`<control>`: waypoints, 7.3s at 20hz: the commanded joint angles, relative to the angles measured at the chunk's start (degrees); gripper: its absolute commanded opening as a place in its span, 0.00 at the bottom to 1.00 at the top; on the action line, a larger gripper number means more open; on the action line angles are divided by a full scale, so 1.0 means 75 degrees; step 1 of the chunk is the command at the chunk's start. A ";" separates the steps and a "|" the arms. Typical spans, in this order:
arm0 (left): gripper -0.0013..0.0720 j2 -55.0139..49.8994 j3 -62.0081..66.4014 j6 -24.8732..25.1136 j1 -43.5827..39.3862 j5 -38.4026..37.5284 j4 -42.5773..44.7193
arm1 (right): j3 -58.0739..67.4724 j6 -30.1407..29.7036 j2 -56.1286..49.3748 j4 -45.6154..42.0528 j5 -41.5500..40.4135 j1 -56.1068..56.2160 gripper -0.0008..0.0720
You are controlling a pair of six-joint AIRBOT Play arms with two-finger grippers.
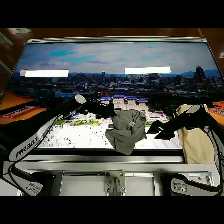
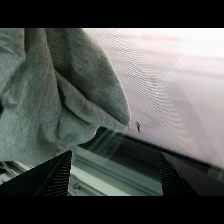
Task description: Fold the shirts.
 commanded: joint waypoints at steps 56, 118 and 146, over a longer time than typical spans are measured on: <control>0.08 0.1751 0.0166 -0.1990 0.2331 0.0251 0.3480 | 0.2468 0.0294 -0.0393 0.0093 -0.4843 0.1746 0.10; 0.07 0.7402 0.5735 -0.0676 0.2553 -0.0752 0.5018 | 0.8355 0.0038 0.5059 -0.0874 -0.2827 0.0740 0.09; 0.07 0.2573 0.0440 -0.3107 0.3503 -0.1632 0.6918 | 0.6038 0.1166 -0.2611 0.1215 -0.3826 0.1303 0.09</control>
